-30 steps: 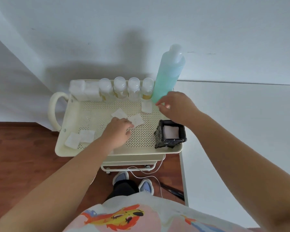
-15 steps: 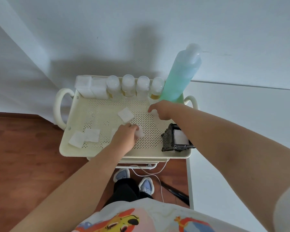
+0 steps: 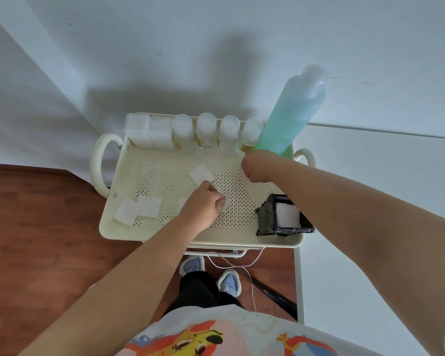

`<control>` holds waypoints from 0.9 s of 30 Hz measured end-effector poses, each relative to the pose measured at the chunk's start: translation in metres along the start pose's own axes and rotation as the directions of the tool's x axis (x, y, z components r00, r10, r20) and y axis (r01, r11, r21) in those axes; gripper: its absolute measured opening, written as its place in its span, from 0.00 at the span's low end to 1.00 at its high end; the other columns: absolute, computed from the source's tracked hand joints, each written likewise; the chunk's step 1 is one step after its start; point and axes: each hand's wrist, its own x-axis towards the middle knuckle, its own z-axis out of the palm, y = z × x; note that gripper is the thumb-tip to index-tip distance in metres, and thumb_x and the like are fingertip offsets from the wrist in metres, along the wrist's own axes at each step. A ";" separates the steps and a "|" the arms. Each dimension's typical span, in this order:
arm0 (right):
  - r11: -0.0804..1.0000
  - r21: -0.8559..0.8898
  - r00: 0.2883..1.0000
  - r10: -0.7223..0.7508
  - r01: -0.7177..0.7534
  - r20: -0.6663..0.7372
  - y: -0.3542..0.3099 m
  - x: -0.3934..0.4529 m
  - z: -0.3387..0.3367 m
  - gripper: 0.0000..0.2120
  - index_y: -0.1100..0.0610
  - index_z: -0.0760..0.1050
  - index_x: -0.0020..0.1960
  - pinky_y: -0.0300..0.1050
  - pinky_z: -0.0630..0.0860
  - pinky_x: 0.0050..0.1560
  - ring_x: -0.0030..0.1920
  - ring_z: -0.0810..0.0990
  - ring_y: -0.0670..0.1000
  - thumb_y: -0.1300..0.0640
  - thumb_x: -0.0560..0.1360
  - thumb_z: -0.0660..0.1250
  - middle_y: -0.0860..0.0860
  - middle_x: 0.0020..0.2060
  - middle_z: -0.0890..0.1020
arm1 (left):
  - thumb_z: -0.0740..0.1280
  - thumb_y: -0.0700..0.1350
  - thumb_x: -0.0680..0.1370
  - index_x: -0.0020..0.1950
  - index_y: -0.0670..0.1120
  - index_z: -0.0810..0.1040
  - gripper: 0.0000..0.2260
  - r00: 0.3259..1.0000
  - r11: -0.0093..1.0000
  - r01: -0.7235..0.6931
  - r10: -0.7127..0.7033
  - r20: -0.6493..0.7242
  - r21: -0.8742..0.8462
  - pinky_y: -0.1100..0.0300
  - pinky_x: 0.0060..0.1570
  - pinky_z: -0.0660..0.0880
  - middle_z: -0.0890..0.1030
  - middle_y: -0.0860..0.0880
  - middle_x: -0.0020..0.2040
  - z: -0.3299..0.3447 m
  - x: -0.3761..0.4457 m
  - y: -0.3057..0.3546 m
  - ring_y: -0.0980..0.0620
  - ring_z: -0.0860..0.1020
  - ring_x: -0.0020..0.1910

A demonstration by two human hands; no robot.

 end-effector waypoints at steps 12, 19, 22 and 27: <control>0.989 0.135 0.998 0.047 -0.053 0.050 0.020 -0.004 0.019 0.22 0.52 0.74 0.58 0.41 0.65 0.32 0.43 0.72 0.53 0.72 0.71 0.59 0.51 0.46 0.71 | 0.71 0.42 0.74 0.55 0.45 0.80 0.10 0.993 0.983 0.114 -0.115 -0.003 0.147 0.59 0.43 0.68 0.72 0.44 0.53 0.008 0.008 0.002 0.45 0.73 0.50; 0.987 -0.153 0.999 -0.045 0.049 0.026 0.012 -0.006 0.013 0.03 0.57 0.77 0.43 0.45 0.72 0.36 0.42 0.74 0.54 0.61 0.73 0.65 0.52 0.43 0.73 | 0.65 0.36 0.76 0.49 0.43 0.74 0.04 0.999 0.999 0.031 -0.032 -0.027 -0.028 0.56 0.37 0.70 0.77 0.45 0.45 0.004 0.001 0.010 0.46 0.75 0.41; 0.992 -0.103 0.997 -0.071 0.069 -0.018 0.013 -0.006 0.014 0.06 0.58 0.79 0.46 0.48 0.77 0.44 0.48 0.74 0.54 0.57 0.72 0.67 0.53 0.49 0.72 | 0.70 0.40 0.75 0.48 0.48 0.71 0.09 0.988 0.970 0.137 -0.147 -0.037 -0.199 0.65 0.29 0.66 0.75 0.51 0.39 0.001 -0.001 0.017 0.54 0.73 0.32; 0.958 0.282 0.997 -0.039 0.055 -0.062 0.026 -0.018 0.009 0.03 0.53 0.77 0.43 0.47 0.76 0.51 0.50 0.78 0.52 0.56 0.71 0.70 0.49 0.48 0.81 | 0.73 0.48 0.73 0.45 0.52 0.70 0.11 0.950 0.848 0.297 -0.311 0.042 -0.440 0.61 0.30 0.70 0.76 0.50 0.43 -0.011 -0.002 0.029 0.52 0.74 0.33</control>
